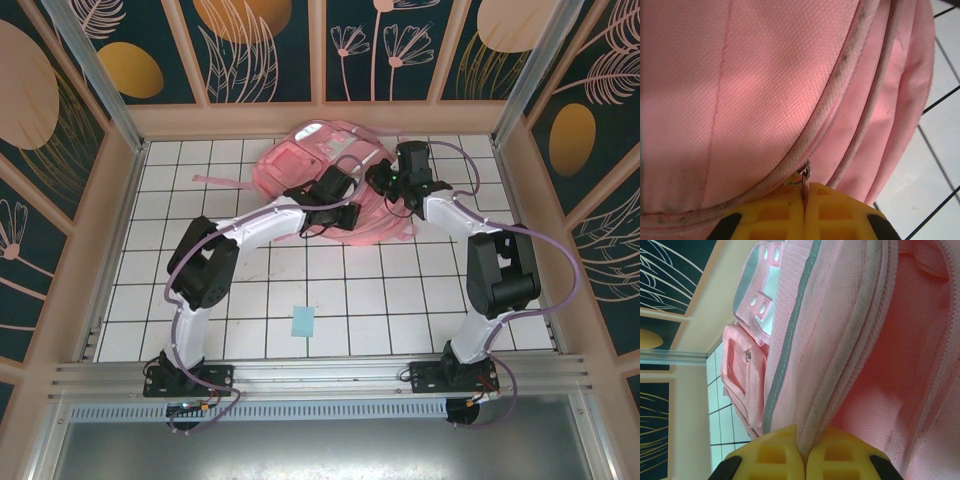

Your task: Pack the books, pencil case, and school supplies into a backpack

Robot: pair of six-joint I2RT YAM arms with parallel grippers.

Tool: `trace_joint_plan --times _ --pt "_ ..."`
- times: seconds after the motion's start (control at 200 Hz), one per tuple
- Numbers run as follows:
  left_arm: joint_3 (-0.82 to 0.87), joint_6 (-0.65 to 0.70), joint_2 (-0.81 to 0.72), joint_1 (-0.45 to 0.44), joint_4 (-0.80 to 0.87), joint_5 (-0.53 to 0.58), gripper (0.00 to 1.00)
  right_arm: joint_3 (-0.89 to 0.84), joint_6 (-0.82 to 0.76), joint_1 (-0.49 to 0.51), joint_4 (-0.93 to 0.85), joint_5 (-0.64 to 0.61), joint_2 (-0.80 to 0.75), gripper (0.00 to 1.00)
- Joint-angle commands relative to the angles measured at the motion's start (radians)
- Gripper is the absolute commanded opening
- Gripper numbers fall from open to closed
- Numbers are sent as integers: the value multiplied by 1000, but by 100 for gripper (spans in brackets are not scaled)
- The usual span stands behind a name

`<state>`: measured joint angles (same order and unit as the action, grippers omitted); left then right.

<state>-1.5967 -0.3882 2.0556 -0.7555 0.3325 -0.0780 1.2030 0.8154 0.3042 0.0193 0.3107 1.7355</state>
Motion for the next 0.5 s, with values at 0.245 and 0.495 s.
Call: trace_joint_plan --times 0.245,0.495 --pt "209 141 -143 145 16 41 0 -18 -85 -36 -29 -25 -89 0" --pt "93 94 -76 164 5 84 20 14 -149 -25 -84 -5 -98 16"
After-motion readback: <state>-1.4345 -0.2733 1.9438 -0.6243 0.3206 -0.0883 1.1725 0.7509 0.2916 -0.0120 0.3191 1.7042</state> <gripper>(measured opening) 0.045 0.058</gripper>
